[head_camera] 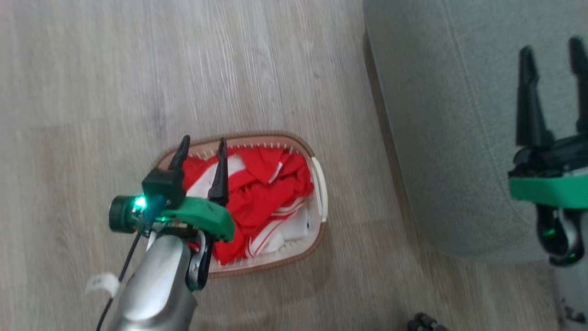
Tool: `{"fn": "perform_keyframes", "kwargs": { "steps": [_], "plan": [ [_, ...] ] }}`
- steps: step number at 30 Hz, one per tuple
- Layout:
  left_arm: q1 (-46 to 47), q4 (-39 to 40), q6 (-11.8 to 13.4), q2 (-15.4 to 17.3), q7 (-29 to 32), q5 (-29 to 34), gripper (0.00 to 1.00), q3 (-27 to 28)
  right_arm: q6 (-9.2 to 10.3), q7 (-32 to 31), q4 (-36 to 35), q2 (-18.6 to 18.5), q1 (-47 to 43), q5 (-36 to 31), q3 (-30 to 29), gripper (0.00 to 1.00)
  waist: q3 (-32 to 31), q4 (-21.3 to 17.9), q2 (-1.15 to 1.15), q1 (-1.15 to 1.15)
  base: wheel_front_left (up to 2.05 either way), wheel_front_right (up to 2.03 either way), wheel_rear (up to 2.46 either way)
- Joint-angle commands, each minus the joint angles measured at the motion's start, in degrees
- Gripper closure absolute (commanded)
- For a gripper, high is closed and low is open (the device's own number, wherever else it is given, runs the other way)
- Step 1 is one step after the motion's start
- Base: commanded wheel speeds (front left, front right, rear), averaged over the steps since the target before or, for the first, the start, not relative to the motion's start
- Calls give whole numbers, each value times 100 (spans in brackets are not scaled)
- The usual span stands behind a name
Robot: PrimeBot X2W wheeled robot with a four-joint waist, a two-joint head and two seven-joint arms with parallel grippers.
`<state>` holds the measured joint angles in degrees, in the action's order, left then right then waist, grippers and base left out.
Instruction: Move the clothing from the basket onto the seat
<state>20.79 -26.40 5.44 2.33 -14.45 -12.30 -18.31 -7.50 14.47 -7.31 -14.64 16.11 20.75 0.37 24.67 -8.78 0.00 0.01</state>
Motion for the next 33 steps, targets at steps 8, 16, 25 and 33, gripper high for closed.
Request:
{"fn": "perform_keyframes", "kwargs": {
  "steps": [8, 16, 25, 33],
  "plan": [
    [851, -1386, -151, 54, -55, -638, 0, -253, 1, 52, -454, -326, 384, 126, 44, 0, 813, -115, 0, -1, 0, 0, 0],
    [1632, -2875, -414, 54, -55, -1231, 0, -580, 1, 52, -736, -446, 670, 232, 13, 0, 1423, -288, 0, -1, 0, 0, 0],
    [2560, -4252, -694, 54, -7, -1425, 0, -951, 1, 52, -1024, -518, 965, 295, -25, 0, 2100, -505, 0, -1, 0, 0, 0],
    [3100, -4651, -575, 59, 439, -1335, 0, -1177, 1, 52, -1168, -520, 1116, 332, -91, 0, 2591, -616, 0, -1, 0, 0, 0]
  ]
}}
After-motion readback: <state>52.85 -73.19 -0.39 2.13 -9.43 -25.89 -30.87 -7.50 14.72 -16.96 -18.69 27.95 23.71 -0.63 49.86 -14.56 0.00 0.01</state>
